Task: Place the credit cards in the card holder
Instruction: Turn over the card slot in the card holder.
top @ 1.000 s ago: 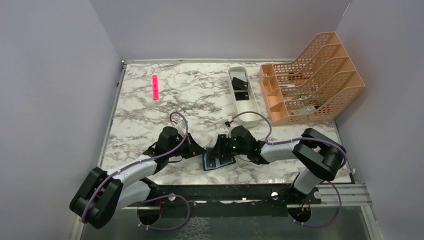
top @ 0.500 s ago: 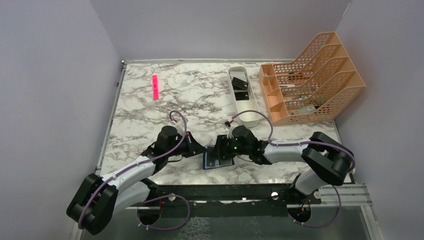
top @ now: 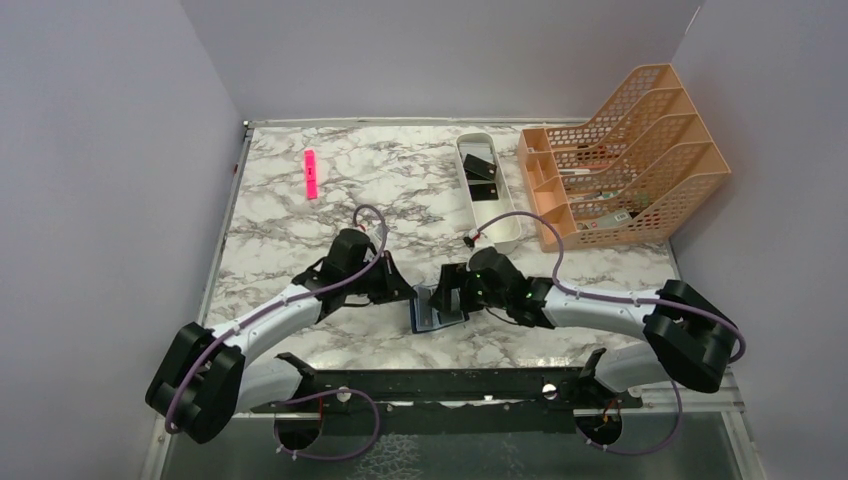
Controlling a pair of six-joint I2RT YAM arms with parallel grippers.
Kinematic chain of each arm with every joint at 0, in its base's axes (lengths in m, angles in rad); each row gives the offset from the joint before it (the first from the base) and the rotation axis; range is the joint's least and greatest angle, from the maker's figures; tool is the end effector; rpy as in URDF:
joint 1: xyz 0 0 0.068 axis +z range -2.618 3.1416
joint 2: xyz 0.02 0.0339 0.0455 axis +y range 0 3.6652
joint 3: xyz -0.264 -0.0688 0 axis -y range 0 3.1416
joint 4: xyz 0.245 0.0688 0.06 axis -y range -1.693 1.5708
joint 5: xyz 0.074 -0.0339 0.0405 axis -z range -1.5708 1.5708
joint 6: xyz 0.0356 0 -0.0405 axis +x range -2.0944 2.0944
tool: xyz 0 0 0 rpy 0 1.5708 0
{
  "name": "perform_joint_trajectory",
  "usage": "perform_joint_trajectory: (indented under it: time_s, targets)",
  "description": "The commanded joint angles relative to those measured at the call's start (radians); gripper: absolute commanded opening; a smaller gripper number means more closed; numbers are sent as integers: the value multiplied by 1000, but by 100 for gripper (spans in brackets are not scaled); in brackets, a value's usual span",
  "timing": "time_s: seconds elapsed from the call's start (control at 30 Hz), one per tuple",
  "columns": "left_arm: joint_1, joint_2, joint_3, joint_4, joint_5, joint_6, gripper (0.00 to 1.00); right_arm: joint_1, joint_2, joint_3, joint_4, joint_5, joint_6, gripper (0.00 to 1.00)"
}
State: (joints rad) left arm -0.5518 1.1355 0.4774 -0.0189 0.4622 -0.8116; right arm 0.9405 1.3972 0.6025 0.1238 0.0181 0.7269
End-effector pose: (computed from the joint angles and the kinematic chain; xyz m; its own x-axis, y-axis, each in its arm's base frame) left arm 0.1805 -0.1298 0.1842 -0.9223 -0.1947 -0.3339 0.1397 0.6375 -0.7577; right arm 0.1624 0.2215 0.1726 -0.8050 0.0239 -0.5928 -0.3538 0.7827 0.5121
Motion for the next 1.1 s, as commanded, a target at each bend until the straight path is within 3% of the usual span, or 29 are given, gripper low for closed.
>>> perform_joint_trajectory:
  time_s: [0.0,0.1,0.17,0.23,0.47,0.73,1.07]
  targets:
    - [0,44,78,-124,1,60,0,-6,-72,-13,-77,108,-64,79]
    - [0,73,111,-150,5,81,0,-6,-76,-39,6,36,-102,50]
    - [0,90,132,-156,15,89,0,-6,-48,-30,11,10,-111,39]
    - [0,107,151,-155,37,93,0,-6,-8,-14,10,-3,-123,33]
    - [0,150,181,-149,80,80,0,-6,72,-16,81,-28,-122,31]
    - [-4,165,162,-22,150,11,0,-6,173,-7,159,-60,-96,31]
    - [-22,226,195,-43,84,31,0,-7,105,-32,109,46,-103,33]
